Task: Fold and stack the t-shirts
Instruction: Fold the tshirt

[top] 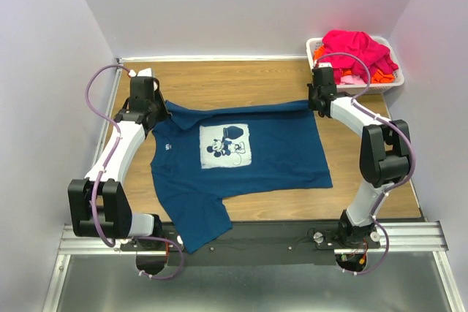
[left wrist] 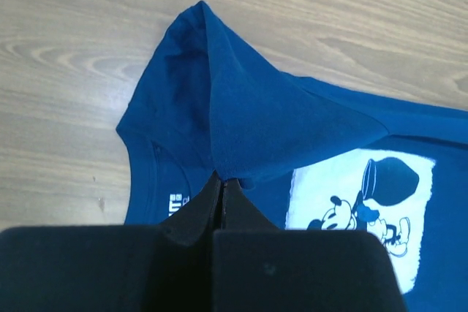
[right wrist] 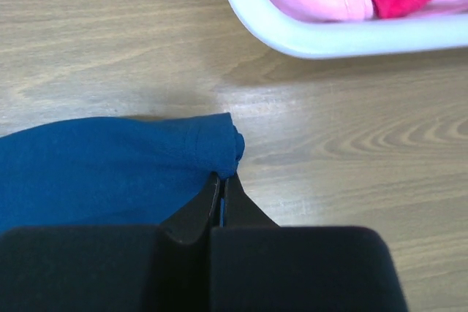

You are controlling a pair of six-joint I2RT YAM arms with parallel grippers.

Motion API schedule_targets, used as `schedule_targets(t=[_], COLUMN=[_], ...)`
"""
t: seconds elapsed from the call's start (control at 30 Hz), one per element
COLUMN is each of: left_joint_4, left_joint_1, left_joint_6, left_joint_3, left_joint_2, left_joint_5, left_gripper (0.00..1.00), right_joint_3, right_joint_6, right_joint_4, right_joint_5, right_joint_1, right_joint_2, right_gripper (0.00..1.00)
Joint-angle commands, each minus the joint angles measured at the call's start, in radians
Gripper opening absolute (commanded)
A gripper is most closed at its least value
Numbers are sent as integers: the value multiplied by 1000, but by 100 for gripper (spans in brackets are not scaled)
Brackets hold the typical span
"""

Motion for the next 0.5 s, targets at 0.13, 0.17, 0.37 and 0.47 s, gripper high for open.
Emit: schedule_targets(t=[0.13,0.17,0.37,0.47], left_joint_4=[-20,-19,12,4], left_joint_1=[14,14,31,34], left_joint_6=[-67,-72,-113,-122], left_joint_3=[-107,-119,-188,-205], left_joint_2=[-84,-95,-152,-161], left_joint_5=[77,83,116,132], left_gripper=[0,0,0,0], right_joint_3=[-84,-92,-118,-113], right_joint_6=[70,76,92,93], right_joint_4=[-37,-40,-55,-62], right_joint_5=[77,80,117,124], right_joint_1=[-6,-8,-9,-11], right_joint_2=[-32,-33,-14,5], right_gripper=[1,1,1,1])
